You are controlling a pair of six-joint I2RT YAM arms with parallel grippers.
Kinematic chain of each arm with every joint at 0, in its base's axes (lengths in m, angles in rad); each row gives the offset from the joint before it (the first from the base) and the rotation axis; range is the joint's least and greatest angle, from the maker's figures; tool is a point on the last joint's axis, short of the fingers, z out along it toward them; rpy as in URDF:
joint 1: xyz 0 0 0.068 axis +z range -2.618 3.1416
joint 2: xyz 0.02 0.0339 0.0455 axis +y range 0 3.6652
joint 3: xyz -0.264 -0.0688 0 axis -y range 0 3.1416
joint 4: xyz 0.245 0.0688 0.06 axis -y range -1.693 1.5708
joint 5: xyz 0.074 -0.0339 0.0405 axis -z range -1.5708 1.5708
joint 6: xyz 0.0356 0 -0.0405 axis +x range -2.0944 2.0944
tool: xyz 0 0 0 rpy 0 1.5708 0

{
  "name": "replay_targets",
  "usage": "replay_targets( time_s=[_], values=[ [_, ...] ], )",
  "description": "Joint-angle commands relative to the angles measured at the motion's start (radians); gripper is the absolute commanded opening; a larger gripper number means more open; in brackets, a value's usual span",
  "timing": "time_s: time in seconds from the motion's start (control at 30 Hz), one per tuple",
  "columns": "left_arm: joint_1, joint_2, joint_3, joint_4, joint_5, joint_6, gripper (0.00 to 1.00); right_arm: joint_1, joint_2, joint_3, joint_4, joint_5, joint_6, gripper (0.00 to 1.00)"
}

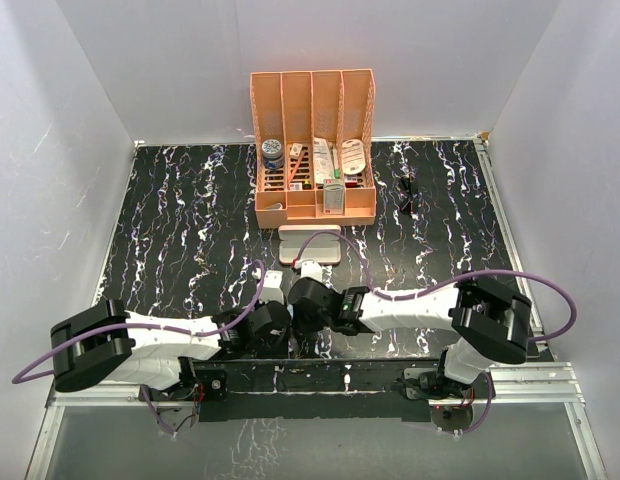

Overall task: Organize the sunglasses
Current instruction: Adjust the glasses cleaning cloth at the center of the board.

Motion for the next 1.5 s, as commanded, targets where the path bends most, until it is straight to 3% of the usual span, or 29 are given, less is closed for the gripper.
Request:
replay_targets(
  time_s=[0.0, 0.77, 1.47],
  values=[
    [0.001, -0.017, -0.016, -0.069, -0.02, -0.002, 0.0, 0.018, 0.023, -0.009, 0.076, 0.007, 0.038, 0.03],
    [0.0, -0.023, -0.026, -0.081, -0.015, -0.012, 0.0, 0.036, 0.056, -0.057, 0.108, 0.101, 0.083, 0.02],
    [0.001, 0.0, -0.024, -0.057, 0.001, -0.01, 0.0, 0.036, -0.046, -0.101, -0.082, 0.275, 0.187, 0.02]
  ],
)
